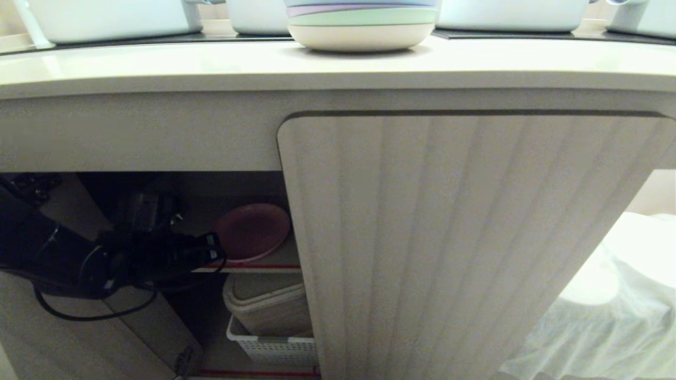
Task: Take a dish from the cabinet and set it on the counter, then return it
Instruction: Take the plate from the cabinet
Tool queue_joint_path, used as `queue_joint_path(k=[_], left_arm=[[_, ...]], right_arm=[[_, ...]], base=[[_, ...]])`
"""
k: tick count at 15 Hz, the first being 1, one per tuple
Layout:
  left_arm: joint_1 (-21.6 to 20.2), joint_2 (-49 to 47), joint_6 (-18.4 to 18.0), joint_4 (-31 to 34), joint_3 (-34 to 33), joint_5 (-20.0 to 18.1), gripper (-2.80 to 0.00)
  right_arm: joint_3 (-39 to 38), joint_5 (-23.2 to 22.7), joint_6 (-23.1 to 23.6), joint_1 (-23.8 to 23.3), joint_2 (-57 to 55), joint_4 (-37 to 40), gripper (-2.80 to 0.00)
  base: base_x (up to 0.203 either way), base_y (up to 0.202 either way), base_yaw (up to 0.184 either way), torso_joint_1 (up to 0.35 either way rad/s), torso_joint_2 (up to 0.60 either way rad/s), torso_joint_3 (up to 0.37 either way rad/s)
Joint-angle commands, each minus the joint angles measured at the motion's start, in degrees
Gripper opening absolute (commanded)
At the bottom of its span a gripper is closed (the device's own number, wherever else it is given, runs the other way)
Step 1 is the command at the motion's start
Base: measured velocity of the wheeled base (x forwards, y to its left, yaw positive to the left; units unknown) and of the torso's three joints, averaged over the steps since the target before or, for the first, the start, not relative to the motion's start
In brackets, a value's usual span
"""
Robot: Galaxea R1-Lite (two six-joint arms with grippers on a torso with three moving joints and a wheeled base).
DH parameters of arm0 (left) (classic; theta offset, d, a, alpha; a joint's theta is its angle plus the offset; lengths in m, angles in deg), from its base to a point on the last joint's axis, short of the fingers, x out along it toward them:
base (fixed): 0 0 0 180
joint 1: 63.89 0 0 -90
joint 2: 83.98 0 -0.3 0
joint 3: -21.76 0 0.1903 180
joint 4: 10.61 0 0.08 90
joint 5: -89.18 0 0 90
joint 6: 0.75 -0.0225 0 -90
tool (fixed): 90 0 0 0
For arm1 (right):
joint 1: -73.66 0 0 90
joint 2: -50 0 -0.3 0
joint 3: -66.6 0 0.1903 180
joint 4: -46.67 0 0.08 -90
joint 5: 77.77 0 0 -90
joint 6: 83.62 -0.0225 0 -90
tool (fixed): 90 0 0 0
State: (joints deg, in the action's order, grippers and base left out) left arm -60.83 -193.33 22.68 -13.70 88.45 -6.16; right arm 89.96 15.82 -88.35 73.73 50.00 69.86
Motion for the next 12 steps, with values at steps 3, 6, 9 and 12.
queue_joint_path(k=[3,6,9,12], left_arm=[[-0.1,-0.5,0.1,-0.3,0.3,-0.1,-2.8],[0.1,-0.5,0.2,-0.4,0.3,-0.1,0.0],[0.0,-1.0,0.2,-0.6,0.3,0.2,0.0],[-0.1,-1.0,0.3,-0.6,0.2,0.4,0.0]], right_arm=[[0.0,0.0,0.0,0.0,0.0,-0.1,-2.8],[0.0,0.0,0.0,0.0,0.0,0.0,-2.8],[0.0,0.0,0.0,0.0,0.0,-0.1,-2.8],[0.0,0.0,0.0,0.0,0.0,0.0,-2.8]], base=[[0.0,0.0,0.0,0.0,0.0,0.0],[0.0,0.0,0.0,0.0,0.0,0.0],[0.0,0.0,0.0,0.0,0.0,0.0],[0.0,0.0,0.0,0.0,0.0,0.0]])
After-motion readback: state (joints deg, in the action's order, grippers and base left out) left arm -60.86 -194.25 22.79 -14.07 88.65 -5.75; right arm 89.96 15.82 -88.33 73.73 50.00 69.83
